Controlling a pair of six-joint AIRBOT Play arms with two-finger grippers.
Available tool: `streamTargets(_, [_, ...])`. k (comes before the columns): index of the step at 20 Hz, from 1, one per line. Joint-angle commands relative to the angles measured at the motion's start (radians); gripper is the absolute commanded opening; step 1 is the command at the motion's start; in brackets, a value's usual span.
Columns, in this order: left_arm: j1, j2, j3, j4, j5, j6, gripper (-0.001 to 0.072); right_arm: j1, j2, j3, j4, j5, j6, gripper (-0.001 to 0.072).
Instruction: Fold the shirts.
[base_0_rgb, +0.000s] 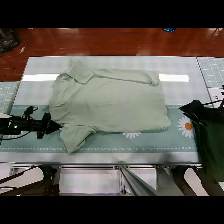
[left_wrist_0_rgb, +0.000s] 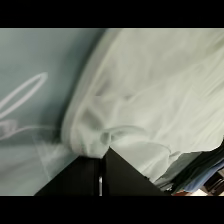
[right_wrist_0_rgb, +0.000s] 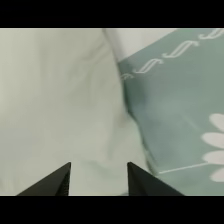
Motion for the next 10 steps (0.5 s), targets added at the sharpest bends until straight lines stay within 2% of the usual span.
streamTargets(1, [-0.013,-0.011,0.061,-0.013,-0.031,0.056,0.0017,-0.067,-0.006,-0.006,-0.18,0.044,0.064,0.0408])
streamTargets(4, [-0.006,-0.011,0.11,-0.014,-0.051,0.062,0.0017,-0.071,-0.047,-0.086,-0.187,0.124,0.056,0.0408])
streamTargets(10, [-0.008,-0.012,0.117,-0.014,-0.049,0.071,0.0017,0.058,-0.165,-0.14,-0.032,0.057,-0.002,0.0408])
